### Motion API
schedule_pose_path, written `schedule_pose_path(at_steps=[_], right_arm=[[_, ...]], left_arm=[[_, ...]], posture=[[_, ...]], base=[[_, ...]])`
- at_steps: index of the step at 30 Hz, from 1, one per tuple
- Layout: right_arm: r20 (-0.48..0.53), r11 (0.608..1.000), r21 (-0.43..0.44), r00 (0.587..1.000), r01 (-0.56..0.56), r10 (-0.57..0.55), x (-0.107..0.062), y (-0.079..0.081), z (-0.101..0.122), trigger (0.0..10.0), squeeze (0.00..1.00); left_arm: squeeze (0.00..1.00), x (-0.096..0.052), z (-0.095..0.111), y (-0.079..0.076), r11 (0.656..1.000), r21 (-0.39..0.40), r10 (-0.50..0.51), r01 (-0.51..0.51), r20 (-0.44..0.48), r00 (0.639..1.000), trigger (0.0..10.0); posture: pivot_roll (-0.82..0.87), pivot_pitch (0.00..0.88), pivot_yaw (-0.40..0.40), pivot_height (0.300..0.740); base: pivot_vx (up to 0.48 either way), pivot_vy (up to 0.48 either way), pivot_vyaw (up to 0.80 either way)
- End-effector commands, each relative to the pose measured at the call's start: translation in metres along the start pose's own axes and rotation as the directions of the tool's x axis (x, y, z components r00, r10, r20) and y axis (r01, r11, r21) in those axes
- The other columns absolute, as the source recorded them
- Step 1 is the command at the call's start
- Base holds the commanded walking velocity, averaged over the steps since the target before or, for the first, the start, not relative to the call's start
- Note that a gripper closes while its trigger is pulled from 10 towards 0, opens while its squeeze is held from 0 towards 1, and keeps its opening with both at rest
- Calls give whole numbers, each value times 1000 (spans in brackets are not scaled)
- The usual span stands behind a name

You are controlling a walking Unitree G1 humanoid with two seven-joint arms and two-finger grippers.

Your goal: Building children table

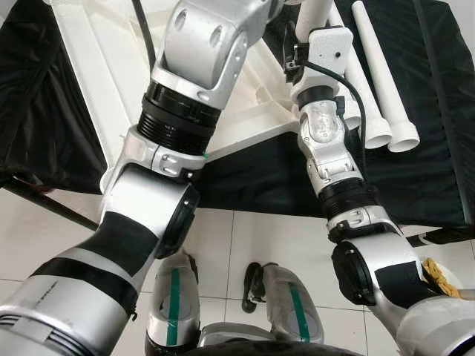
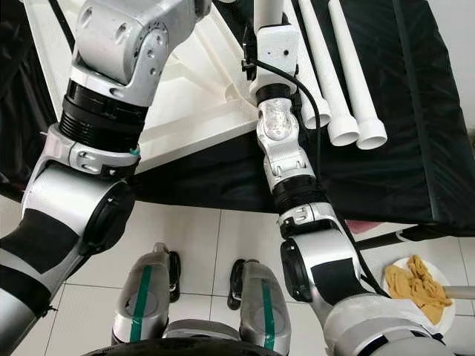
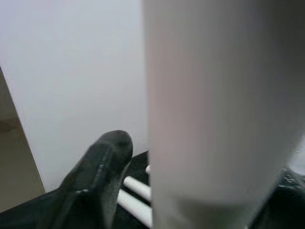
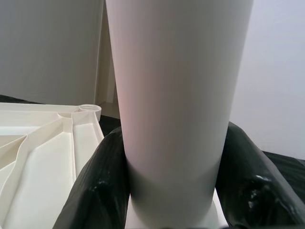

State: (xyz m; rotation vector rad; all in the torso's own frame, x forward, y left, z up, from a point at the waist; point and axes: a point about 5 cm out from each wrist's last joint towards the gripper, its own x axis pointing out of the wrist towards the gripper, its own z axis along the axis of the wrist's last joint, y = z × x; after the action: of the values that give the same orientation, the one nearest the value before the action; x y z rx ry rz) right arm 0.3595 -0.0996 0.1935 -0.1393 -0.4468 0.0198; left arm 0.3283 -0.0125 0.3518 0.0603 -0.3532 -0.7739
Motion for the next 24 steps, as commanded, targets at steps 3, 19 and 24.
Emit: schedule_pose_path(at_steps=[3, 19, 24], right_arm=[[-26, 999, 38, 999, 24, -23, 1, -4, -2, 10000, 0], [-119, 982, 119, 984, 144, -130, 1, -32, -8, 10000, 0], [-80, 990, 124, 996, 59, -50, -2, -43, -5, 10000, 0]], left_arm=[[329, -1, -1, -6, 1000, -25, -18, 18, -4, 1000, 10000], [0, -36, -26, 3, 955, -284, -82, 80, 3, 997, 10000], [0, -54, -48, 20, 977, -213, 3, -19, -75, 997, 10000]], posture=[[112, 11, -52, 740], [90, 39, -46, 740], [91, 34, -50, 740]], base=[[0, 0, 0], [0, 0, 0], [0, 0, 0]])
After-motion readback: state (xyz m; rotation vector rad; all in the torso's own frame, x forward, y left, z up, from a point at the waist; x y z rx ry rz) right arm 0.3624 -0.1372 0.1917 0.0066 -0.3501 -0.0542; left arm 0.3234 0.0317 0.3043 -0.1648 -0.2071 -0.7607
